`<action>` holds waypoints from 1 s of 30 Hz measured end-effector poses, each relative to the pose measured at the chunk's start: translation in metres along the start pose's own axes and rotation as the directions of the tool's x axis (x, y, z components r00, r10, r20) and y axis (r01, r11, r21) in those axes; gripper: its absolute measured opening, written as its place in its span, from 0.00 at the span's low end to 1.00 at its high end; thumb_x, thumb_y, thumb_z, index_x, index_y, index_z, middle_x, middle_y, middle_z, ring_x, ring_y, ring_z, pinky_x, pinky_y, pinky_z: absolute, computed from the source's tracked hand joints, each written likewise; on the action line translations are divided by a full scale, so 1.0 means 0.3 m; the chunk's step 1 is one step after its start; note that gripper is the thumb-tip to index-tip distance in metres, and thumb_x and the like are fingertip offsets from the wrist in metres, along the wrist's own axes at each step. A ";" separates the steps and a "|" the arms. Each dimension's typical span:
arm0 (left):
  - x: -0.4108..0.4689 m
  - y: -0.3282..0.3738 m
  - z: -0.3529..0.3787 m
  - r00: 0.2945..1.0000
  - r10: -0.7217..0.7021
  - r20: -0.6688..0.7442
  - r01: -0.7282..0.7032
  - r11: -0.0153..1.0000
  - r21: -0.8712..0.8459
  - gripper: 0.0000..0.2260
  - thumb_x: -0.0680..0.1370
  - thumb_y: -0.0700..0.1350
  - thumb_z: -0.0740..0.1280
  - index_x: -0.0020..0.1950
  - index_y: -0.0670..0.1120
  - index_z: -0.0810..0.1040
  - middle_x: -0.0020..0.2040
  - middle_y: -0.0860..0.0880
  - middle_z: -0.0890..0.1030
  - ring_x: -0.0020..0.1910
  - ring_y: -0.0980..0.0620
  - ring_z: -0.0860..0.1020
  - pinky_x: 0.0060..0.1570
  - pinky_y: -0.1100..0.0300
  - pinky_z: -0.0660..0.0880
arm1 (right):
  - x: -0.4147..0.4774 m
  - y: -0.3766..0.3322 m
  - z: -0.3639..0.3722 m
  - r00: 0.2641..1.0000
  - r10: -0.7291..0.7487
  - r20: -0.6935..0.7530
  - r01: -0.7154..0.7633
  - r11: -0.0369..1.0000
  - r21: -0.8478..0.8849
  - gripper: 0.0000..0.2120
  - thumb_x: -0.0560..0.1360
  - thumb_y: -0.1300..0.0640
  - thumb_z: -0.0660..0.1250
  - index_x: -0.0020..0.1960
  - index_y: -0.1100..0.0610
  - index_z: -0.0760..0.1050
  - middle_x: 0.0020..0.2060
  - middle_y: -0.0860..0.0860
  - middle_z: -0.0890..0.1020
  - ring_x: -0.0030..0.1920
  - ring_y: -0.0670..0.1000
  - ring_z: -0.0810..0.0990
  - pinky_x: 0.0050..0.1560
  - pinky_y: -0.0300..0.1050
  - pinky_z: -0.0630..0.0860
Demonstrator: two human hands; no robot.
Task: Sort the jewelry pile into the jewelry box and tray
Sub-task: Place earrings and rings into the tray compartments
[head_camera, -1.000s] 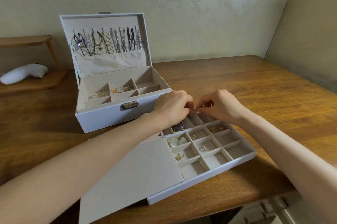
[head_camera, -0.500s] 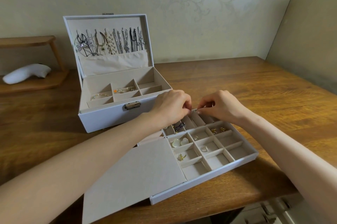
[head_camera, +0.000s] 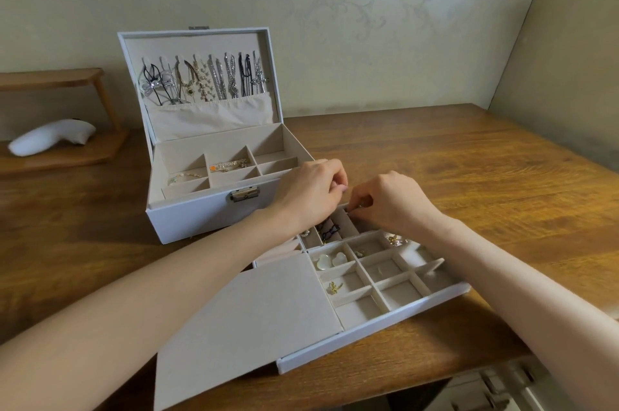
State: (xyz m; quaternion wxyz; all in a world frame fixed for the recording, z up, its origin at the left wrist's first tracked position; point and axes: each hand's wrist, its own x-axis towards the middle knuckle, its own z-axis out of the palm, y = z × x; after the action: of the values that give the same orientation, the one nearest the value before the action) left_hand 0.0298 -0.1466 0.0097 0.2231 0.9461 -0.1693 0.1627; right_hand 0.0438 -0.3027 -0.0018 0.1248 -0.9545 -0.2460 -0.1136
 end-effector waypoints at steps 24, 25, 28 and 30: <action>0.034 0.005 0.003 0.981 -0.052 0.188 0.142 0.851 -0.506 0.07 0.73 0.40 0.72 0.40 0.47 0.75 0.33 0.55 0.75 0.31 0.63 0.70 0.36 0.71 0.67 | -0.003 0.042 -0.102 0.989 0.140 0.043 -0.116 0.568 0.815 0.04 0.69 0.68 0.73 0.43 0.68 0.79 0.36 0.65 0.83 0.36 0.59 0.83 0.40 0.50 0.82; 0.036 0.003 0.003 0.980 -0.050 0.191 0.144 0.843 -0.519 0.07 0.73 0.39 0.72 0.40 0.47 0.75 0.33 0.55 0.76 0.30 0.64 0.71 0.36 0.71 0.68 | -0.003 0.042 -0.101 0.988 0.148 0.043 -0.120 0.564 0.817 0.04 0.69 0.68 0.73 0.43 0.68 0.79 0.36 0.64 0.83 0.36 0.58 0.84 0.40 0.48 0.82; 0.033 0.001 -0.008 0.974 -0.024 0.226 0.151 0.810 -0.567 0.04 0.73 0.35 0.70 0.44 0.42 0.78 0.35 0.52 0.80 0.31 0.66 0.75 0.39 0.74 0.70 | -0.005 0.048 -0.101 0.981 0.183 0.062 -0.150 0.522 0.840 0.05 0.70 0.68 0.72 0.43 0.68 0.79 0.38 0.65 0.83 0.35 0.55 0.83 0.39 0.44 0.82; 0.031 0.001 -0.013 0.972 -0.012 0.236 0.151 0.800 -0.581 0.04 0.73 0.35 0.70 0.47 0.40 0.79 0.37 0.51 0.81 0.33 0.67 0.76 0.40 0.76 0.70 | -0.009 0.054 -0.102 0.977 0.194 0.090 -0.175 0.486 0.856 0.04 0.70 0.67 0.72 0.43 0.67 0.78 0.38 0.64 0.83 0.35 0.55 0.83 0.40 0.44 0.83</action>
State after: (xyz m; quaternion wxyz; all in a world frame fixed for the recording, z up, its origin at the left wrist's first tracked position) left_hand 0.0370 -0.1472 0.0167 0.4949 0.8468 -0.1941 -0.0141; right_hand 0.0448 -0.3265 0.0234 0.5953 -0.7859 -0.1648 0.0282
